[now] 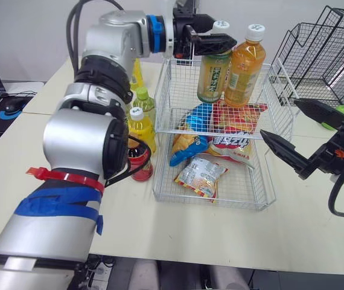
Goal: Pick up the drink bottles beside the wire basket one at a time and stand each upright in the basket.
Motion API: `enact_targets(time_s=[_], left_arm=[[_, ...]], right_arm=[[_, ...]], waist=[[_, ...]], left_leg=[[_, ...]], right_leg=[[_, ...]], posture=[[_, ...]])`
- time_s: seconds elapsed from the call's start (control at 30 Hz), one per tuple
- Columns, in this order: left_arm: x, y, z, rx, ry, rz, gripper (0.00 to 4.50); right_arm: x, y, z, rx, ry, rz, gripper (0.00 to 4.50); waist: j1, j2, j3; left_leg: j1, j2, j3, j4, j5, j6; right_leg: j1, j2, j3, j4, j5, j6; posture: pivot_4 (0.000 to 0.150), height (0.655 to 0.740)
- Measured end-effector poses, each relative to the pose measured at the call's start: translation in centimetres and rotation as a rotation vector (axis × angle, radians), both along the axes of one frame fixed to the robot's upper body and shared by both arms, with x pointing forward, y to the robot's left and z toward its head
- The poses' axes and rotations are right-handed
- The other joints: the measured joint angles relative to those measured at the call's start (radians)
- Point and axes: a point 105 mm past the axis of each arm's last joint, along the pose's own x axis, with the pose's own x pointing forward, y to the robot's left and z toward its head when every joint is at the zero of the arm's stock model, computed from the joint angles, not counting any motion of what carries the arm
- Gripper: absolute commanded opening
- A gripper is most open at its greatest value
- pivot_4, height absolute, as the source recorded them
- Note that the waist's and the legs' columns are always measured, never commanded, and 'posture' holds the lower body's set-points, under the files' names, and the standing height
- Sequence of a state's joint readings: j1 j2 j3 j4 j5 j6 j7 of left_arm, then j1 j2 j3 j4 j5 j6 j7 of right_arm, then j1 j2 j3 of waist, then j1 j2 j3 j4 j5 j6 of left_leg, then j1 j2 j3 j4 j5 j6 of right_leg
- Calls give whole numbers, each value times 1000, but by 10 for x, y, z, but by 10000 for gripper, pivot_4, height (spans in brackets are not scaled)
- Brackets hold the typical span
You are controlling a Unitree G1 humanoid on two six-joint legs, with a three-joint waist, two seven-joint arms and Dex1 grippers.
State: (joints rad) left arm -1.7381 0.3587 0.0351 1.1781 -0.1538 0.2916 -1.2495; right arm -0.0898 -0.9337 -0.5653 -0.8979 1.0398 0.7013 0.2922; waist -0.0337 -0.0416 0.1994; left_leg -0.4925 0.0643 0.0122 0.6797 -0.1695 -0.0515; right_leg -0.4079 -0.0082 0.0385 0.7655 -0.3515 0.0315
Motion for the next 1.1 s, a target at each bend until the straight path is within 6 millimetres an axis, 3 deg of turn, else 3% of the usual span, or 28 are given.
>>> enact_targets(time_s=[0.3, 0.37, 0.47, 0.53, 0.67, 0.77, 0.9, 1.0, 1.1], left_arm=[[-14, 73, 37, -12, -103, 132, 44918], [-18, 94, 38, 1, -128, 186, 44918], [-21, 131, 24, -8, -88, 289, 44918], [-23, 142, 17, -18, -56, 322, 44918], [-44, 181, -1, -26, -28, 421, 44918], [-54, 218, -37, -17, 65, 539, 44918], [-60, 250, -88, -25, 183, 659, 44918], [-61, 263, -112, -51, 218, 733, 44918], [-54, 255, -123, -102, 205, 743, 44918]], right_arm=[[-3, 13, -6, -24, 19, 92, 45000], [-3, 19, -8, -41, 21, 130, 45000], [-3, 26, -12, -61, 32, 183, 45000], [-3, 29, -15, -67, 42, 207, 45000], [-3, 40, -22, -99, 73, 297, 45000], [-7, 49, -30, -123, 108, 369, 45000], [-9, 55, -36, -143, 123, 419, 45000], [-8, 57, -38, -130, 135, 434, 45000], [-4, 56, -34, -113, 125, 431, 45000]], waist=[[-1, 0, 0], [-3, 1, 0], [-8, 2, -1], [-7, 1, 0], [-7, 2, -1], [-8, 2, -1], [-1, 2, -1], [12, -1, -2], [24, -1, -2]], left_leg=[[1, 0, 0, 0, 0, 0], [3, 1, 1, 0, 0, 0], [5, 1, 0, 0, 0, 0], [4, 1, 0, 0, 0, 0], [5, 2, -1, 0, 0, 0], [6, 2, -1, 0, 0, 0], [6, 2, -1, 1, 0, 0], [5, 2, -2, 1, 1, 0], [5, 1, -2, 2, 2, 2]], right_leg=[[1, 0, 0, 0, 0, 0], [1, 0, 1, 0, 0, 0], [3, 0, 0, 1, 0, 0], [3, 0, 0, 1, 0, 0], [3, -1, 0, 1, 0, 0], [3, -1, 0, 2, 0, -1], [4, -2, -1, 2, 0, 0], [5, -2, -3, 2, 0, 0], [5, -6, -3, 2, 0, 0]], posture=[[1500, 6732], [1500, 6732], [1500, 6732], [1500, 6732], [1500, 6732], [1500, 6732], [1500, 6732], [1500, 6732], [1500, 6732]])
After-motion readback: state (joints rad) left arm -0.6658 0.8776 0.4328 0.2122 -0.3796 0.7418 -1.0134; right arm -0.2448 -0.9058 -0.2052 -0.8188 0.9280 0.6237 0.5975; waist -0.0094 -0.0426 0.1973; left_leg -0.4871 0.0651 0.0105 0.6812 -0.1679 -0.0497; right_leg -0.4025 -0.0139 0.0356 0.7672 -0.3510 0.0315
